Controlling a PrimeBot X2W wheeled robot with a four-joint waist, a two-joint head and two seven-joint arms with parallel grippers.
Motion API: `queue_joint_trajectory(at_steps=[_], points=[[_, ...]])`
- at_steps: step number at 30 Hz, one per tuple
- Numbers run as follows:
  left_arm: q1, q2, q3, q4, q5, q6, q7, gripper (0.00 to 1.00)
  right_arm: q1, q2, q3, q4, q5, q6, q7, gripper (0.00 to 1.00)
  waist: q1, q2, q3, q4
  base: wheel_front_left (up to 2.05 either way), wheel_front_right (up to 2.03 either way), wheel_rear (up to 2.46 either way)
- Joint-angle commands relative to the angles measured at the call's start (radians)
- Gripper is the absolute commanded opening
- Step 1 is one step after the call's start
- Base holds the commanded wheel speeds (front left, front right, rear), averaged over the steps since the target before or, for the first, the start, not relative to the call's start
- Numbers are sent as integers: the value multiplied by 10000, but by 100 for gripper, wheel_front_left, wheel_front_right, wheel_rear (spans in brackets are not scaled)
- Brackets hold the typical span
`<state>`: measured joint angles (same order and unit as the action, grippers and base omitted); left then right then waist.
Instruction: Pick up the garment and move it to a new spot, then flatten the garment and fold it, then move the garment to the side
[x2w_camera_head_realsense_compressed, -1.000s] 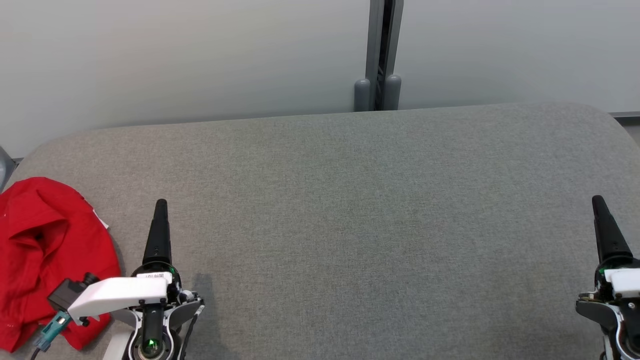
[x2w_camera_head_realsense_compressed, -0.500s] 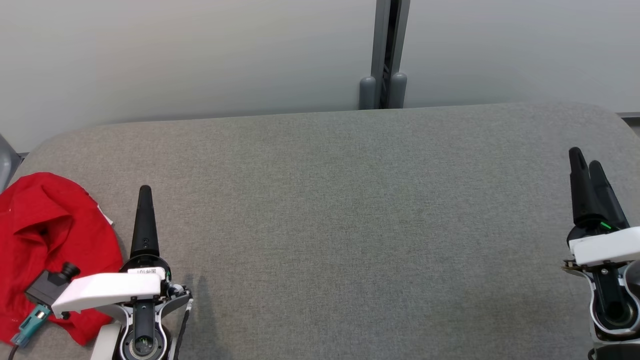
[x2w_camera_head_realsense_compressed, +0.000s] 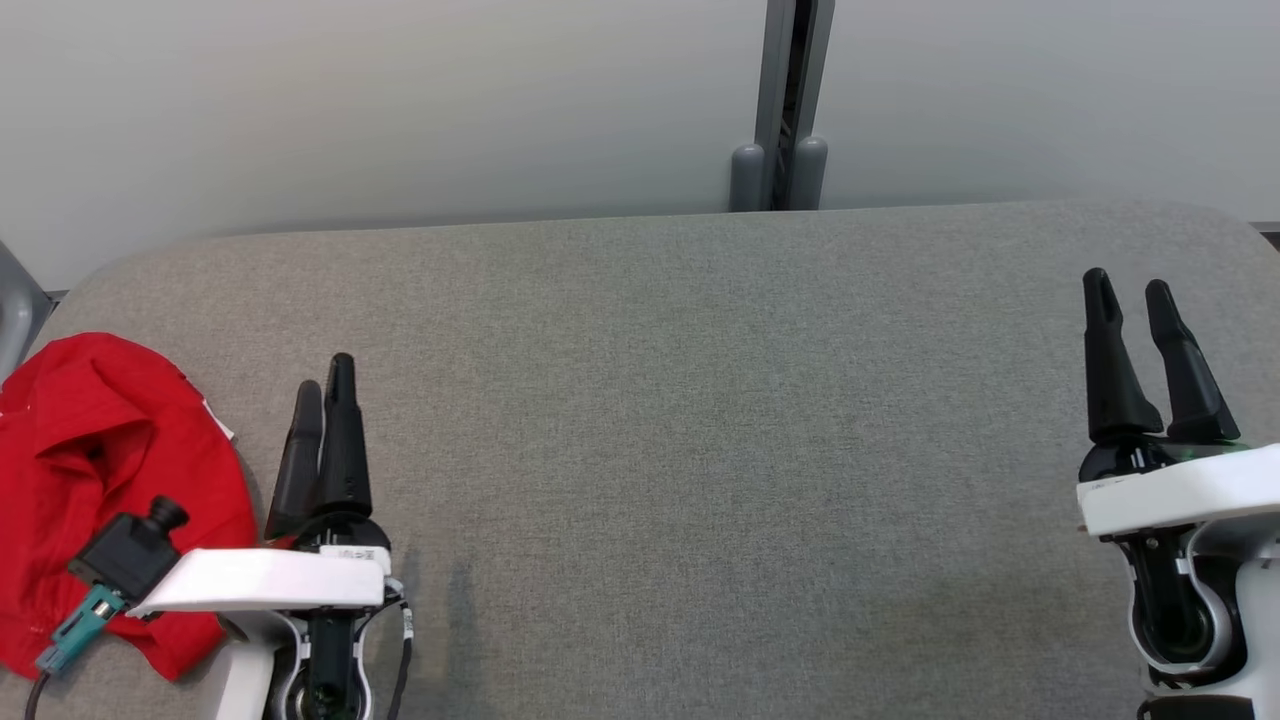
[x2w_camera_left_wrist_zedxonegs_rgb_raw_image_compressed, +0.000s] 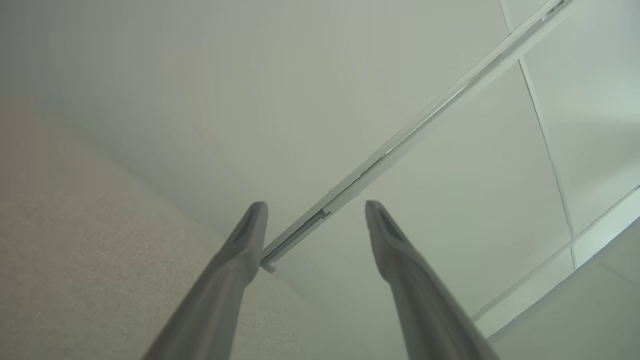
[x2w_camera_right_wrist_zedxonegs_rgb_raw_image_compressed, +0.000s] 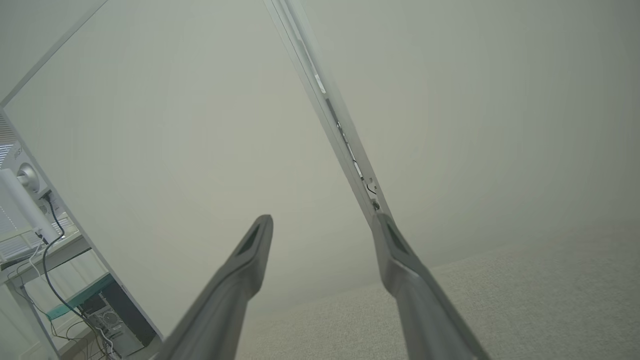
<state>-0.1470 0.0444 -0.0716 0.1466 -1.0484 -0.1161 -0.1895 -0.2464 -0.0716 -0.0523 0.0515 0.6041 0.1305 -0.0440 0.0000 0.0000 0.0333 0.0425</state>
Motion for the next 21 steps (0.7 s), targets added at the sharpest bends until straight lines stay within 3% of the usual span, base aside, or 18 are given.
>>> queue_joint_trajectory(at_steps=[1, 4, 11, 21], points=[[-65, 44, -96, -360, 654, 143, -64, 100, -36, -49, 140, -213, -387, 3, -171, 100, 0, 0, 8, 9, 0, 0, 0], [30, 47, -417, -756, 1903, 387, -121, 100, 6, -169, 520, -259, -995, 3, -339, 100, 0, 0, 49, 37, 0, 0, 0], [144, 50, -895, -1161, 3520, 906, -201, 100, 169, -119, 691, -112, -1795, 3, -576, 100, 0, 0, 89, 85, 0, 0, 0], [294, 55, -1528, -845, 6175, 1835, -327, 100, 375, -243, 1441, 242, -2582, 2, -958, 100, 0, 0, 147, 138, 0, 0, 0]])
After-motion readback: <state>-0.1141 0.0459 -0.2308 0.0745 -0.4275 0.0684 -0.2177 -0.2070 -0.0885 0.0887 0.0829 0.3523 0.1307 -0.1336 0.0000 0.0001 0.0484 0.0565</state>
